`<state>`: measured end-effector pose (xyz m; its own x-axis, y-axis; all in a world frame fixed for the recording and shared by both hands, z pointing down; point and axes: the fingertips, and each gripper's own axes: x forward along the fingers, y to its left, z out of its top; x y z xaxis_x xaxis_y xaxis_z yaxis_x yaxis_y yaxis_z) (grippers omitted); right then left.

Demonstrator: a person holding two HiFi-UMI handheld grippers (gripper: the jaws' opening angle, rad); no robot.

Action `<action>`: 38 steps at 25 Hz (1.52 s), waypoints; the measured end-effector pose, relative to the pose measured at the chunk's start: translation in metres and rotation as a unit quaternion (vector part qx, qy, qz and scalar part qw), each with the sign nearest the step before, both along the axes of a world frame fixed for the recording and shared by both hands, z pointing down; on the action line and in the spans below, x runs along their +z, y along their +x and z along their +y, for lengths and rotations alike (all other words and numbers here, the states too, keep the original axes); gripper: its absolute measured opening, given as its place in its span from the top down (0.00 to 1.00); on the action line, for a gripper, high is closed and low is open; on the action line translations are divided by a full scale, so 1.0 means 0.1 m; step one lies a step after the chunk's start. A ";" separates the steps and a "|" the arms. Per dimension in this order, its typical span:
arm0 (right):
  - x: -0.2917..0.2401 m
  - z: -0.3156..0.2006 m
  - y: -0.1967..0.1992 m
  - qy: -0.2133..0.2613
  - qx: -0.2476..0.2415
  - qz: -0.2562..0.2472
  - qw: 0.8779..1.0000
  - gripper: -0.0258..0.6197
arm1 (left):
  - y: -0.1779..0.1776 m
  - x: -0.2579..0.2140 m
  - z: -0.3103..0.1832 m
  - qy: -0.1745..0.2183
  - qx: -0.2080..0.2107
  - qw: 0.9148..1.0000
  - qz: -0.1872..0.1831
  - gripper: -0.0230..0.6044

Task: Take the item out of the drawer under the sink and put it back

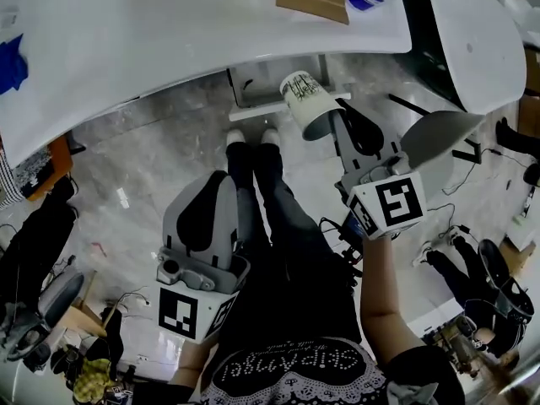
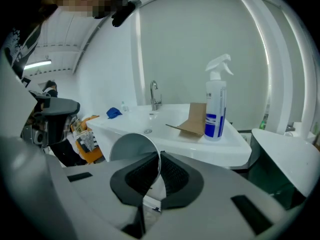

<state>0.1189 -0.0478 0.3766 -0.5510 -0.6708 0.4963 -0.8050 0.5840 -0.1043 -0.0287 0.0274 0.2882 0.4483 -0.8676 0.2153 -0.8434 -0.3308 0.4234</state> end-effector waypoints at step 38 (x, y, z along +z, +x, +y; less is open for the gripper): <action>2.19 -0.57 -0.36 -0.160 -0.096 0.233 0.954 0.92 | -0.17 0.92 -0.09 -0.075 -0.083 0.992 0.051 0.96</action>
